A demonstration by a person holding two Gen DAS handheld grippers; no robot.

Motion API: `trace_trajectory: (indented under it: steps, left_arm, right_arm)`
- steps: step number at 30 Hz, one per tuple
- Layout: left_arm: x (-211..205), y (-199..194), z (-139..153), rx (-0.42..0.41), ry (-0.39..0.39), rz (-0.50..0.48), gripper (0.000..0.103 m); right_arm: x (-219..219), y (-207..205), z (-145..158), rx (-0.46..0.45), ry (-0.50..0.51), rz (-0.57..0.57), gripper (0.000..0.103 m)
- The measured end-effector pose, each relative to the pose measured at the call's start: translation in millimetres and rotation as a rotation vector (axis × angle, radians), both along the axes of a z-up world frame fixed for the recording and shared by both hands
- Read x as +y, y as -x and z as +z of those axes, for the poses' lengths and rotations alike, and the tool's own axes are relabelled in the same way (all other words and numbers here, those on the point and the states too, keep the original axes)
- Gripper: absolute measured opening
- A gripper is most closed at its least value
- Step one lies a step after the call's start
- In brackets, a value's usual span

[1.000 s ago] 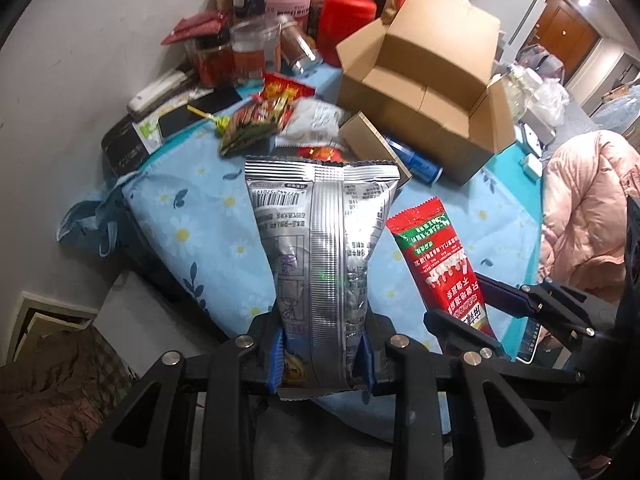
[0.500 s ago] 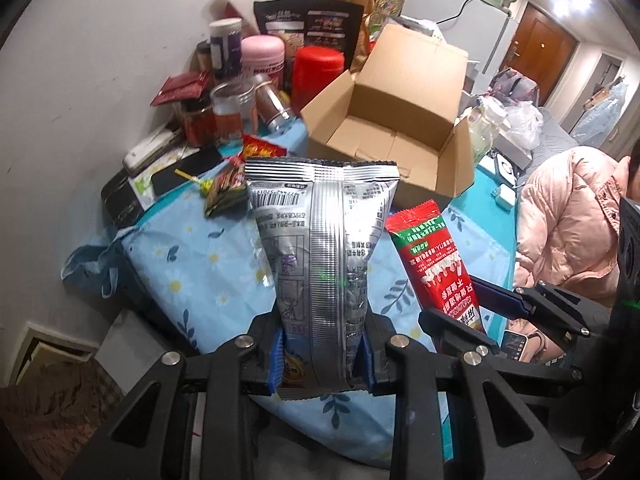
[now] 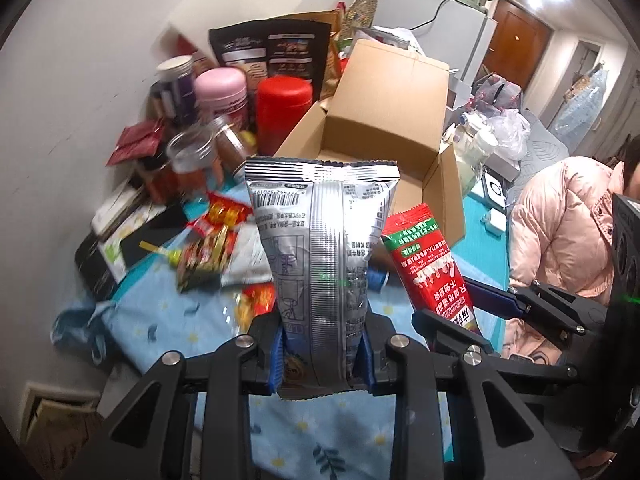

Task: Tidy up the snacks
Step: 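Carry the silver bag with the left gripper while the right carries the red packet to the cardboard box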

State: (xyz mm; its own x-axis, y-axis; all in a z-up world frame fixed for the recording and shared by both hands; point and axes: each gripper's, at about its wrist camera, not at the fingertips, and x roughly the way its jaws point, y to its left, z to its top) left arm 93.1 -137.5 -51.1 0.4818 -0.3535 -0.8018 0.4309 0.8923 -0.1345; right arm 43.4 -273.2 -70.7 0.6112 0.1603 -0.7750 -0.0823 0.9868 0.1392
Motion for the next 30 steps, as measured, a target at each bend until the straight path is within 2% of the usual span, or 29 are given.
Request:
trace_trajectory:
  steps: [14,20,30]
  left_arm:
    - [-60.3,-101.9,-1.2,-0.019,0.012,-0.080,0.029]
    - [-86.5,-139.2,-3.4,-0.055,0.008,-0.098,0.029]
    - [-124.5,-190.8,-30.3,-0.012,-0.008,-0.113,0.029]
  right_arm:
    - [-54.5,-91.2,1.7,0.000,0.041,-0.081,0.043]
    - [-77.4,-125.7,-2.1,0.003,0.051,-0.109,0.043]
    - [-112.2,-173.2,-28.9,0.042,0.057,-0.147,0.043]
